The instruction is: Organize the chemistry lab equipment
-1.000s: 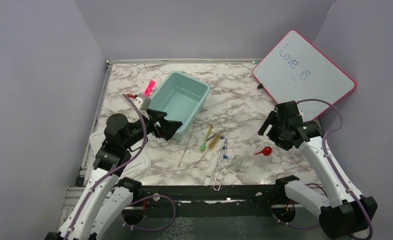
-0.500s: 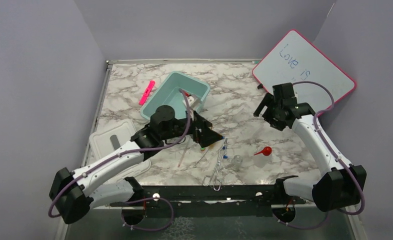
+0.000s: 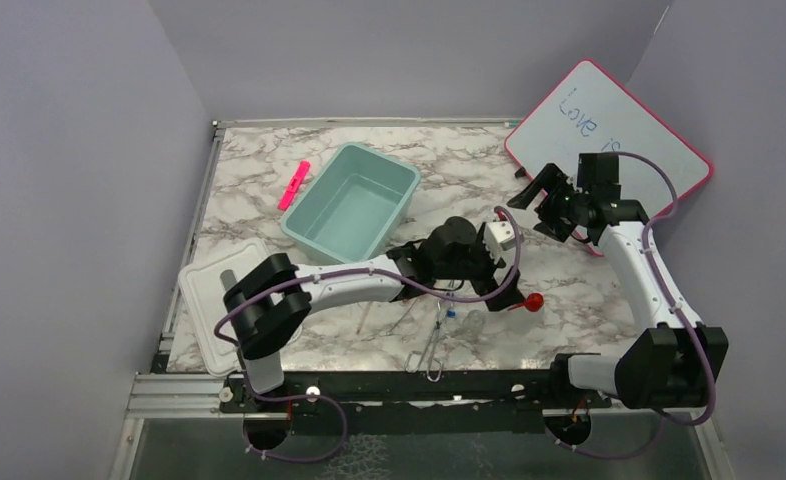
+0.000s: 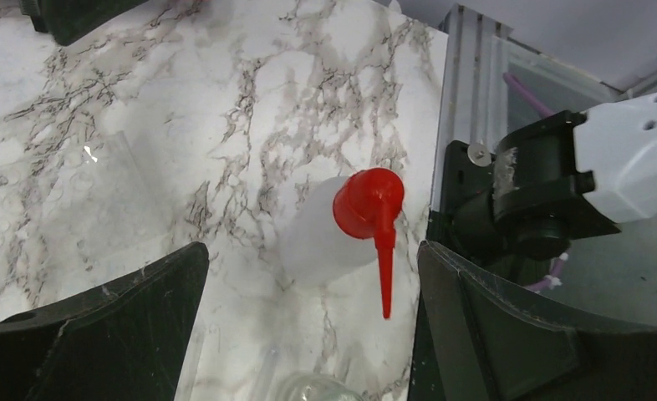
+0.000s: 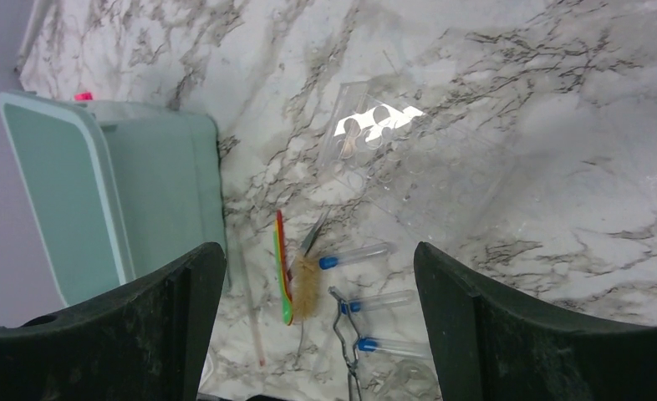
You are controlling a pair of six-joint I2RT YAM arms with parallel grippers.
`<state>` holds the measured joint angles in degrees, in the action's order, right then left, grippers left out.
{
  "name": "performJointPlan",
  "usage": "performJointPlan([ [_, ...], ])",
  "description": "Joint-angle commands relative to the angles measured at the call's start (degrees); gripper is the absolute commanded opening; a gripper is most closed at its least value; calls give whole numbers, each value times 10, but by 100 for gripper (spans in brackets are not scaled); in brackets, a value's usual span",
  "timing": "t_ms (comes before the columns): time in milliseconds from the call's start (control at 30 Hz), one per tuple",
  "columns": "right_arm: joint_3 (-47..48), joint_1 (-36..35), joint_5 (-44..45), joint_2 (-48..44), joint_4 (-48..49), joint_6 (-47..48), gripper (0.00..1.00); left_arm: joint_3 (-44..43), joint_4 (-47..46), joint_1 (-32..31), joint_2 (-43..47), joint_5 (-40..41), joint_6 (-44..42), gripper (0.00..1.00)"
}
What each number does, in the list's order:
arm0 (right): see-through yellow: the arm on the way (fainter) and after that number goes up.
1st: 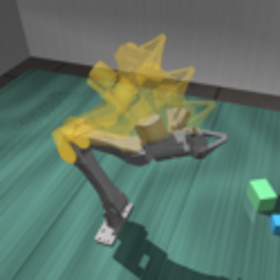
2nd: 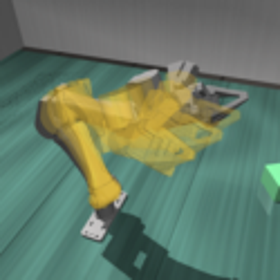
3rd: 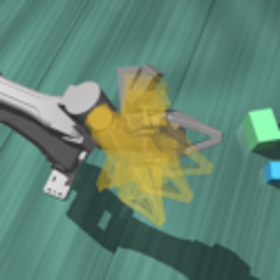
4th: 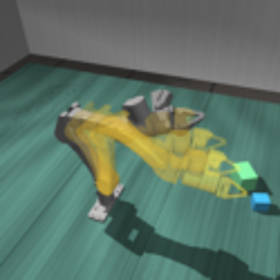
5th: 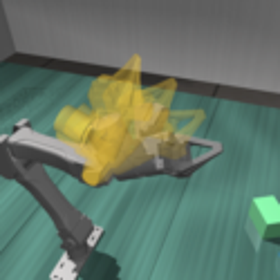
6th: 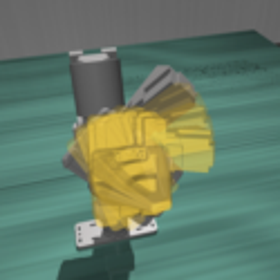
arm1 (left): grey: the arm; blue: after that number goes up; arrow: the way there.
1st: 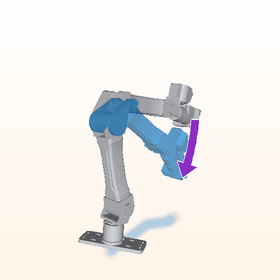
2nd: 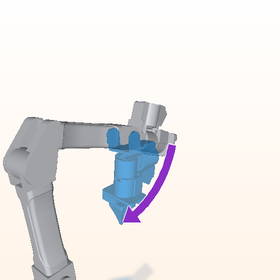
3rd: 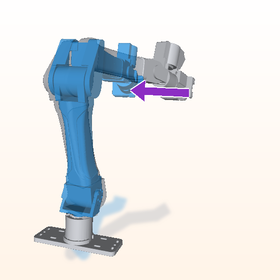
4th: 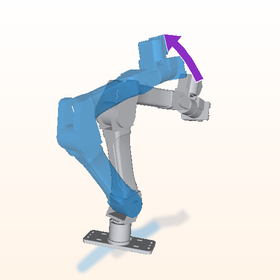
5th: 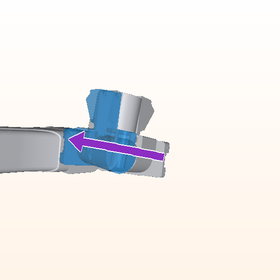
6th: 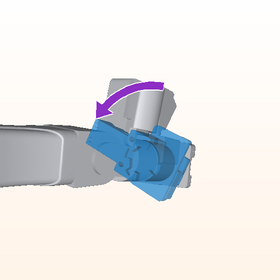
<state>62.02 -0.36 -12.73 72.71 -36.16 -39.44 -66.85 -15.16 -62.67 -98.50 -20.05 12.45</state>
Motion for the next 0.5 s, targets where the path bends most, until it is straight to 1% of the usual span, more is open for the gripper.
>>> performJointPlan([
  [0, 10, 14, -63, -20, 14, 4, 88, -60, -22, -22, -62, -26, -55, 98],
  [100, 6, 18, -63, -27, 11, 7, 88, -83, -19, -37, -95, -14, -75, 97],
  [200, -1, 20, -63, -35, 11, 10, 88, -102, -15, -41, -125, -12, -71, 97],
  [300, -7, 22, -61, -41, 9, 13, 88, -113, -15, -47, -144, -36, -56, 92],
  [467, -14, 23, -57, -48, 9, 16, 88, -121, -8, -69, -164, -5, -68, 87],
])
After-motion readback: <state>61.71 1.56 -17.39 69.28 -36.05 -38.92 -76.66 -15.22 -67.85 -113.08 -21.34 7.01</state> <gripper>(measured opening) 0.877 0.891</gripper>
